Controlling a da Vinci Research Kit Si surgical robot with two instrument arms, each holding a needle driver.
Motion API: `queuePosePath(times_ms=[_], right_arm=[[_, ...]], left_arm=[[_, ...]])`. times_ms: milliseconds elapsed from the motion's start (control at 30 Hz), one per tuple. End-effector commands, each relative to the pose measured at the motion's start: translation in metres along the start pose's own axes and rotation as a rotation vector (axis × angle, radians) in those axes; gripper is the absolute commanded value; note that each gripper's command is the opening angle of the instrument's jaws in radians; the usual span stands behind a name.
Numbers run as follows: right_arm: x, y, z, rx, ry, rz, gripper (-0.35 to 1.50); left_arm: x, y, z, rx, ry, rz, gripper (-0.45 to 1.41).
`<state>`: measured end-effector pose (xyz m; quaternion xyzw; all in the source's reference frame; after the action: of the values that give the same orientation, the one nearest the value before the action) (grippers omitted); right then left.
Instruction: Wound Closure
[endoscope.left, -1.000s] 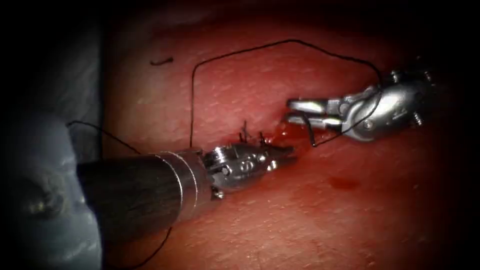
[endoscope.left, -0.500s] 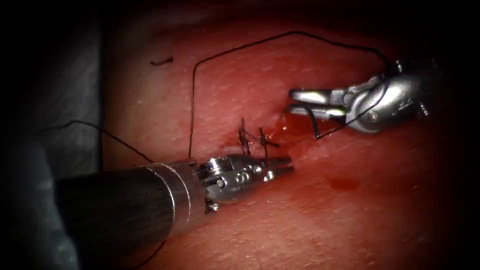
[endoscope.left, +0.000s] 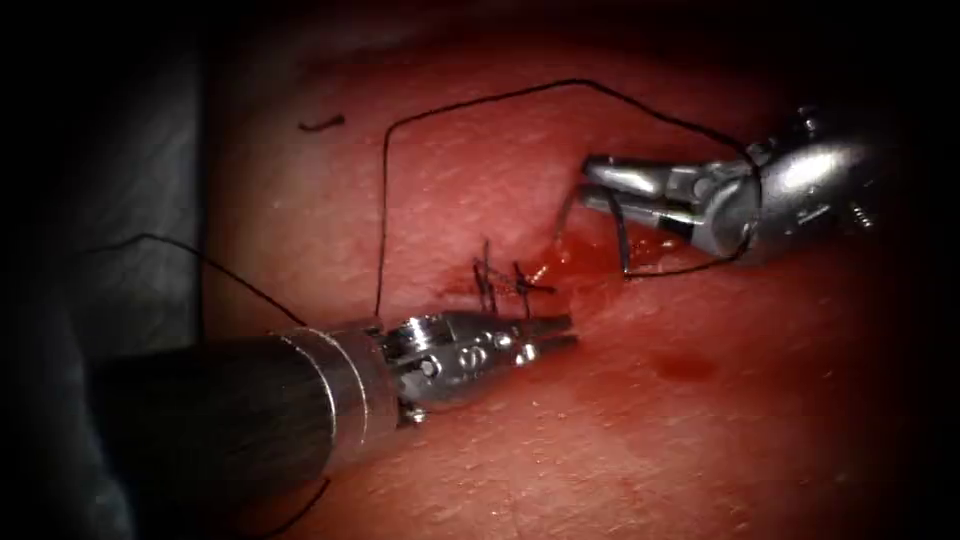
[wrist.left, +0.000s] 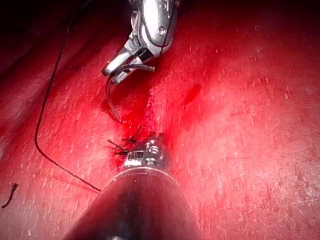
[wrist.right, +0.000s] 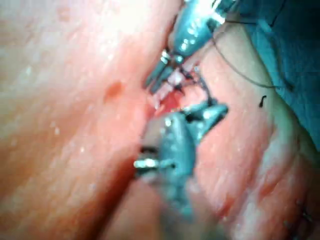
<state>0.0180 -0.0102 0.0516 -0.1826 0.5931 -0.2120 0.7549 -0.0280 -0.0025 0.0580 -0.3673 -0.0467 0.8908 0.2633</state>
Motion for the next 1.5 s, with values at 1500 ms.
queuePosePath(times_ms=[1500], right_arm=[[-0.0078, 0.0008, 0.0037, 0.553, -0.045, 1.112, -0.35]], left_arm=[[-0.0003, -0.0003, 0.0000, -0.001, -0.005, -0.001, -0.13]])
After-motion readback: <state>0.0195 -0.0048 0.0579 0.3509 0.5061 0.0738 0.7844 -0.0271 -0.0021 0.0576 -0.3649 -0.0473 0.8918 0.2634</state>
